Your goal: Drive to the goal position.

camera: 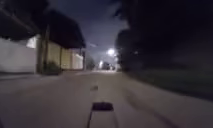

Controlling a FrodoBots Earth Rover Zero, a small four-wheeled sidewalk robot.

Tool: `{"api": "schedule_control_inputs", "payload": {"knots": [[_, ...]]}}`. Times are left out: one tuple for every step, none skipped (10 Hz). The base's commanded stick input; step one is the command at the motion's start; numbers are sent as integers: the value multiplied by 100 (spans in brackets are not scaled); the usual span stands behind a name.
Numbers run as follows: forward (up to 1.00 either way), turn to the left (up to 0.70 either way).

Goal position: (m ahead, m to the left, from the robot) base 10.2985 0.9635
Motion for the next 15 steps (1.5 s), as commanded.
{"api": "schedule_control_inputs", "payload": {"knots": [[100, 0], [100, 0], [100, 0], [100, 0], [100, 0], [100, 0], [100, 0], [100, -27], [100, -32], [100, -36], [100, -40], [100, -40], [100, -30], [100, -21], [100, -26]]}}
